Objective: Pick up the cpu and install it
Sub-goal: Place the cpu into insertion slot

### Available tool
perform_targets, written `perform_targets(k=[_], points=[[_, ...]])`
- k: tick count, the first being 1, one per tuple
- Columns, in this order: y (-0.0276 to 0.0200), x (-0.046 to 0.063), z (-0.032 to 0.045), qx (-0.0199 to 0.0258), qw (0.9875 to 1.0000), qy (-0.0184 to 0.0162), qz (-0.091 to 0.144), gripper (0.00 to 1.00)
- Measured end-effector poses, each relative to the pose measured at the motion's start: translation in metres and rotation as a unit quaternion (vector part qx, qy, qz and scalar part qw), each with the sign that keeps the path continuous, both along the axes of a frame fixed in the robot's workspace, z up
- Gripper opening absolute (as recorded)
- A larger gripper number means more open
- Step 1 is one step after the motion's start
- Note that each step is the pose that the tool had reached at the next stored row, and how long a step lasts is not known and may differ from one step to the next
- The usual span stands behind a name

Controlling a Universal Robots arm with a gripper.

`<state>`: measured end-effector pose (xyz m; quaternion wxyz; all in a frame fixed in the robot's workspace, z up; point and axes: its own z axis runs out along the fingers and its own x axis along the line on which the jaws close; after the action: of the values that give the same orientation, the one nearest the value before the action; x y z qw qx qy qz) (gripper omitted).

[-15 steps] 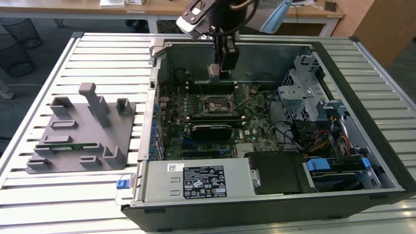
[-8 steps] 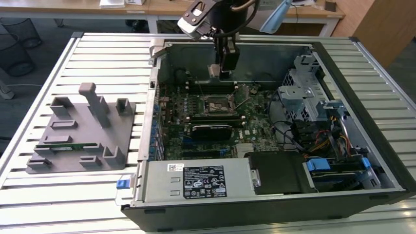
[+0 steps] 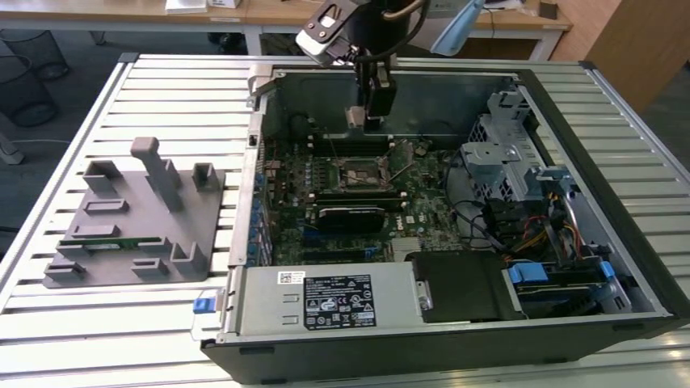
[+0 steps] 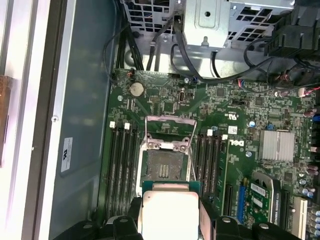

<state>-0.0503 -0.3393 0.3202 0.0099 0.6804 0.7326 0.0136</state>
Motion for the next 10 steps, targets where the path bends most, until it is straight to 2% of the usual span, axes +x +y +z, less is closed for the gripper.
perform_targets(k=[10], points=[[0.0054,0.0011,-0.0088,0.0,1.0,0.0,-0.006,0.53]])
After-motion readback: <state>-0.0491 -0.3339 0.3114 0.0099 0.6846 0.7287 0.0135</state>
